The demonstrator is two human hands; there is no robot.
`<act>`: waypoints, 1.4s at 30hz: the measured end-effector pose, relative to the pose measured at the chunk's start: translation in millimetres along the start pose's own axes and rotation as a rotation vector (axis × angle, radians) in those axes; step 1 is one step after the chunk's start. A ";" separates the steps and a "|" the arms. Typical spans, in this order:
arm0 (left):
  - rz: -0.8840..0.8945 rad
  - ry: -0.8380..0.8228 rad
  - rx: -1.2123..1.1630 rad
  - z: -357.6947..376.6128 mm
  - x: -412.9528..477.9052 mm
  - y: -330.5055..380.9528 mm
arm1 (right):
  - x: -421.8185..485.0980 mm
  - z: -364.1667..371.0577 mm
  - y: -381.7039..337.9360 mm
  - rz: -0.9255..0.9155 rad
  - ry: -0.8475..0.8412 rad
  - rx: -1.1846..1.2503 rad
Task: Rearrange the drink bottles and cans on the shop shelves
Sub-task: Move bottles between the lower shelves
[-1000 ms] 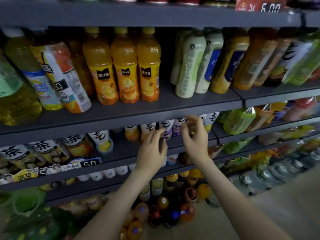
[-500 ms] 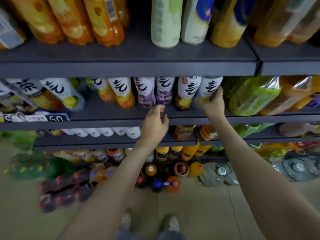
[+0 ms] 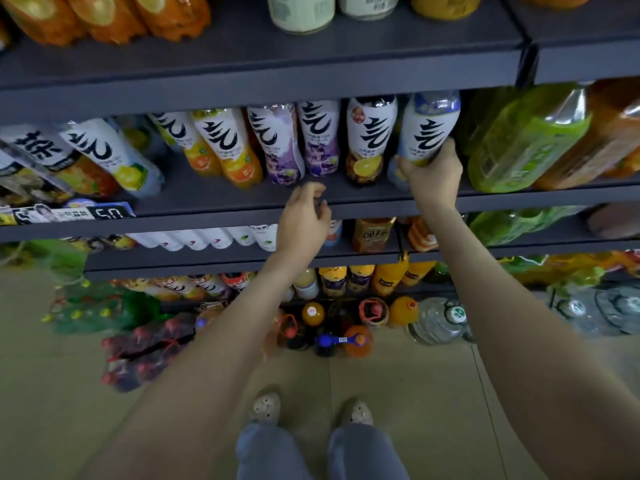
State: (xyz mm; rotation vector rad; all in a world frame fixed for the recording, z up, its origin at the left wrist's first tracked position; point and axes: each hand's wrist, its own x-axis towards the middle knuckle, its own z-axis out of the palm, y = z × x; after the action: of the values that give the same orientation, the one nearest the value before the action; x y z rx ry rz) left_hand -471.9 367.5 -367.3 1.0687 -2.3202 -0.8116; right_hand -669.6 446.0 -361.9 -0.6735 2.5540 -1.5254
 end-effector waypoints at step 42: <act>-0.048 0.180 0.017 -244.4 9.9 -227.9 | -189.1 295.8 -224.0 0.052 -0.214 0.056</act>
State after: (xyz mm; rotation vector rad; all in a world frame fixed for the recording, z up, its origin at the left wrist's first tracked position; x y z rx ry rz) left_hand -209.3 162.0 -343.0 1.1595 -2.1619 -0.6848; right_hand -339.4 192.8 -344.3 -0.7150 2.3449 -1.4191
